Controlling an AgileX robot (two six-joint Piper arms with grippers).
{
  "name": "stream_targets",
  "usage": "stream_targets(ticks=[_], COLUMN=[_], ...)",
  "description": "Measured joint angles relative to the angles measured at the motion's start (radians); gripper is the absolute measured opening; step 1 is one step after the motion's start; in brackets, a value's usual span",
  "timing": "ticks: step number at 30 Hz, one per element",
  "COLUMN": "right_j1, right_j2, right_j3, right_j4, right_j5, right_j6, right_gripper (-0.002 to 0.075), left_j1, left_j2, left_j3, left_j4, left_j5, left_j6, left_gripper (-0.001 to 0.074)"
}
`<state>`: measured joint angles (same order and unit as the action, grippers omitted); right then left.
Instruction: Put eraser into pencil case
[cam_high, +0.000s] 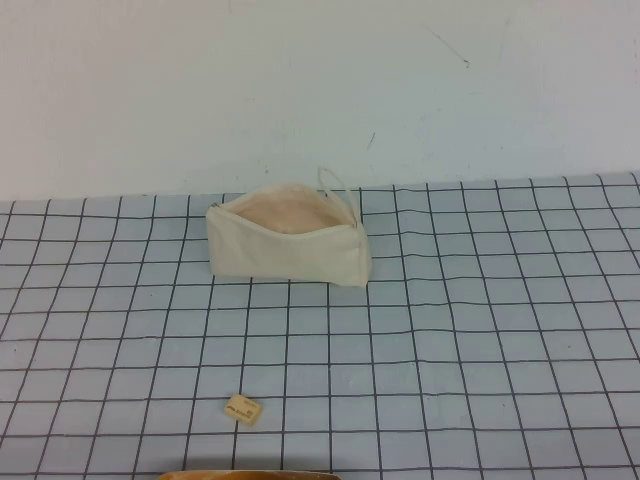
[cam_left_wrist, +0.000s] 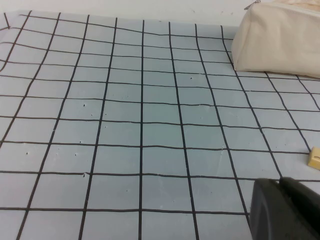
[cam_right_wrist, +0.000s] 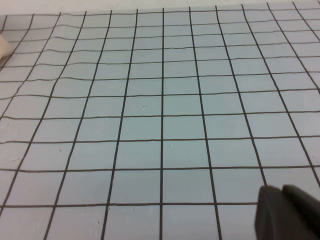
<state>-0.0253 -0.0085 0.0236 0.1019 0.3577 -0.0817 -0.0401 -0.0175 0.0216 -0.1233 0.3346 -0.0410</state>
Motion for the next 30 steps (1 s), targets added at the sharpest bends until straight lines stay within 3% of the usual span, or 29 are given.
stream_targets(ticks=[18,25,30], right_j1=[0.0,0.0,0.0], right_j2=[0.0,0.0,0.0], right_j3=[0.0,0.0,0.0], right_j4=[0.002,0.002,0.004], right_j5=[0.0,0.0,0.0], right_j6=[0.0,0.0,0.0], right_gripper=[-0.0003,-0.0003,-0.0003], left_j1=[0.0,0.0,0.0], left_j2=[0.0,0.0,0.0], left_j3=[0.0,0.004,0.004], left_j4=[-0.066,-0.639,-0.751], left_j5=[0.0,-0.082,-0.119], left_j6=[0.0,-0.119,-0.105], left_gripper=[-0.0002,-0.0002,-0.0002])
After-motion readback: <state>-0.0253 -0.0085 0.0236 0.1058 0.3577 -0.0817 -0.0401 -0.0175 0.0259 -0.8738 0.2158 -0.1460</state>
